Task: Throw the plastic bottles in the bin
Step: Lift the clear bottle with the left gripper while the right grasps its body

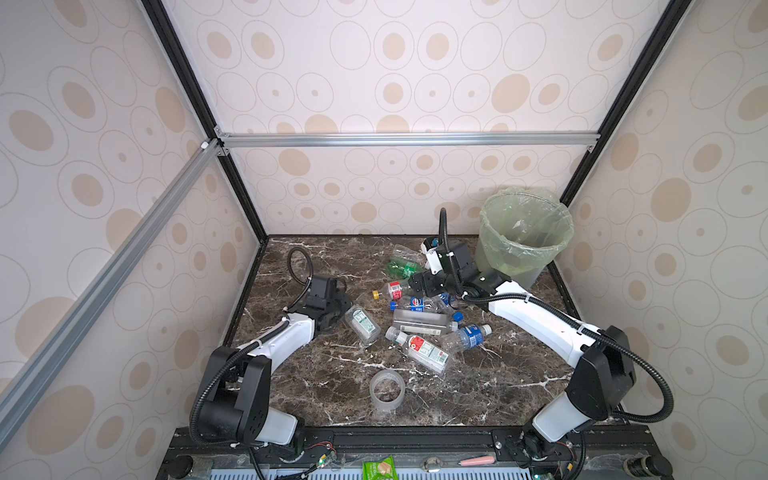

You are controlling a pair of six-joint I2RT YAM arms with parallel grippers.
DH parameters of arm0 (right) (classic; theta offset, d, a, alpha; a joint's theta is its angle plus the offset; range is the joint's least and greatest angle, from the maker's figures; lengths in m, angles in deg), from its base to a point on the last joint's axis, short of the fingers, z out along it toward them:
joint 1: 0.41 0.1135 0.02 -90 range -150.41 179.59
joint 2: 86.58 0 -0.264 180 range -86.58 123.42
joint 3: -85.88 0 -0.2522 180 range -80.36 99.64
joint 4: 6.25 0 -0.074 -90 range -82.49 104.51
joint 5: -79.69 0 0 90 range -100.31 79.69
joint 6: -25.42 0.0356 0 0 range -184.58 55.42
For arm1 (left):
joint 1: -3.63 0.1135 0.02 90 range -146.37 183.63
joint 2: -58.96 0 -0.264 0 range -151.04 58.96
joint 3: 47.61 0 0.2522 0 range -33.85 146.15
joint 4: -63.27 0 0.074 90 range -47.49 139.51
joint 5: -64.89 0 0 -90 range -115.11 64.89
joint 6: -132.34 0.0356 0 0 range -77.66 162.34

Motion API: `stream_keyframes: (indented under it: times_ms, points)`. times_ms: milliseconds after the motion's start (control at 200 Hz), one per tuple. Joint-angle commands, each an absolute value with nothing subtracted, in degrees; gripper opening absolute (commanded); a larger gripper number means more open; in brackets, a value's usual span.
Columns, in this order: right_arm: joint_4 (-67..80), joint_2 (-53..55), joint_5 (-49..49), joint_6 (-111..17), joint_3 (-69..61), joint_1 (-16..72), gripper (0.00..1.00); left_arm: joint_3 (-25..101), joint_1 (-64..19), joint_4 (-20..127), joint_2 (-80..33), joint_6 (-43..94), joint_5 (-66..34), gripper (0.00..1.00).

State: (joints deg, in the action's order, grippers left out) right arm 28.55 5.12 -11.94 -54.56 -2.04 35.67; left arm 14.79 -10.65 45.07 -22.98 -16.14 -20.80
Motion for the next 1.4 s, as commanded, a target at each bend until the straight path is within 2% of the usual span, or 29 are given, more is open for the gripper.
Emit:
stream_keyframes:
  times_ms: [0, 180, 390, 990, 1280, 1395]
  points:
    - [26.49, 3.84, -5.72, -54.15, -0.93, 36.66, 1.0, 21.17, -10.16, 41.26, -21.69, -10.11, -24.12, 0.4]
    - [25.21, 5.48, -0.07, -55.67, 2.79, 39.04, 1.0, 30.01, -10.15, 40.01, -23.48, -6.74, -25.18, 0.4]
    - [23.2, 8.21, 1.47, -55.29, 6.88, 41.32, 1.0, 39.48, -10.72, 40.35, -27.08, -6.65, -22.31, 0.4]
    - [21.39, 18.37, -6.59, -53.06, 15.42, 43.93, 1.0, 47.09, -15.17, 41.3, -29.66, -12.13, -18.48, 0.4]
    - [22.81, 21.15, -9.1, -50.82, 17.11, 44.04, 0.9, 47.18, -15.45, 41.68, -28.94, -13.44, -18.77, 0.4]
    - [23.06, 21.77, -9.66, -50.01, 17.02, 44.2, 0.82, 47.25, -15.6, 42.08, -28.85, -14.04, -18.7, 0.4]
